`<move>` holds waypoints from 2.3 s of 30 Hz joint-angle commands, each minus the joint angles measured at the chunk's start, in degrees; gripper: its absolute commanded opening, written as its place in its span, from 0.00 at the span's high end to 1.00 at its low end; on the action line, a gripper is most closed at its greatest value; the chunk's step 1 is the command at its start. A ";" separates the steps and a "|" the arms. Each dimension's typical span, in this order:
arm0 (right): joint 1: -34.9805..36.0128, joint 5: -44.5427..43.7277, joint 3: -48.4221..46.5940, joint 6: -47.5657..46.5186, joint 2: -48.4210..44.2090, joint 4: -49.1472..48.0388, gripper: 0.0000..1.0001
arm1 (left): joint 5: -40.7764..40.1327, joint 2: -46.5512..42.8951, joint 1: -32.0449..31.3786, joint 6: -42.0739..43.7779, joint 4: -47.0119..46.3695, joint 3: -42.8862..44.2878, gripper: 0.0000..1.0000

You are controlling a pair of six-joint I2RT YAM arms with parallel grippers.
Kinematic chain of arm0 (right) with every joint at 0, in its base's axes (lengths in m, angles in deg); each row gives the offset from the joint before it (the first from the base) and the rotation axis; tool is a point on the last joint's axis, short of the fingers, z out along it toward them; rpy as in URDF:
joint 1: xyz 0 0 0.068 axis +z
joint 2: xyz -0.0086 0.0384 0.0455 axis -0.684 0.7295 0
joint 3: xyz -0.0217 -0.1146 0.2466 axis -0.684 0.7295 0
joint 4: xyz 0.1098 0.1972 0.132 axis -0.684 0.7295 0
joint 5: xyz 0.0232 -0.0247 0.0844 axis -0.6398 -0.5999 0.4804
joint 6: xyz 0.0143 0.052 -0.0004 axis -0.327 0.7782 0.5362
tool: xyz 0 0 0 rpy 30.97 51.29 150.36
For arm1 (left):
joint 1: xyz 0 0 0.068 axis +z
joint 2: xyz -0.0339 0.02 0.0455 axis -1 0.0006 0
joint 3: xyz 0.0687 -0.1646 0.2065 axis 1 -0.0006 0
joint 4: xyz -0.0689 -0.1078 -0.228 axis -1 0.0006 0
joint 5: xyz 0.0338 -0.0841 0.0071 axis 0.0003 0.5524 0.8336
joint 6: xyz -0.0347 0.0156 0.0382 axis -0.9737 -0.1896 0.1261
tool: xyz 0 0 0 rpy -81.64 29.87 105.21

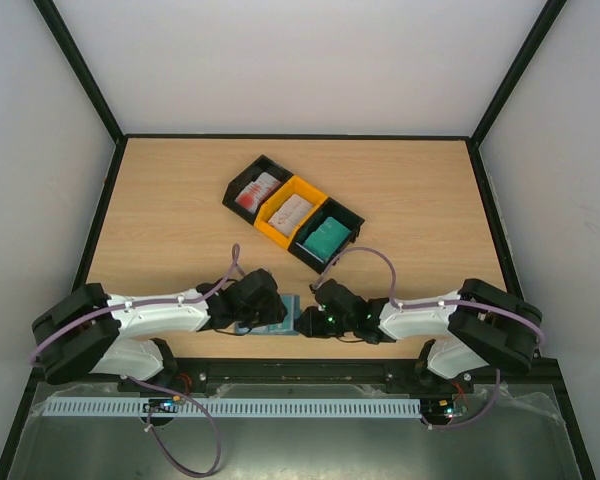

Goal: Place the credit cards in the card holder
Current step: Insert the credit card into the card holder, then turn over the card slot in the card holder.

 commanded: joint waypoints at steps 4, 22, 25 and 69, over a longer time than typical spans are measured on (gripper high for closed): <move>0.44 -4.31 -1.67 0.13 1.49 0.72 0.81 | 4.55 -0.86 0.27 1.25 -7.22 -3.47 0.50; 0.45 -17.32 -14.24 -7.88 -6.98 25.84 0.66 | -2.11 -16.34 7.26 4.89 7.97 -1.89 0.40; 1.85 -16.49 -19.73 -9.55 -1.28 26.20 0.67 | -1.02 -19.24 11.46 4.60 8.78 -3.96 0.40; 6.45 -12.98 -25.27 -8.34 16.66 19.32 0.93 | 7.79 -28.93 16.53 1.98 4.69 -14.53 0.56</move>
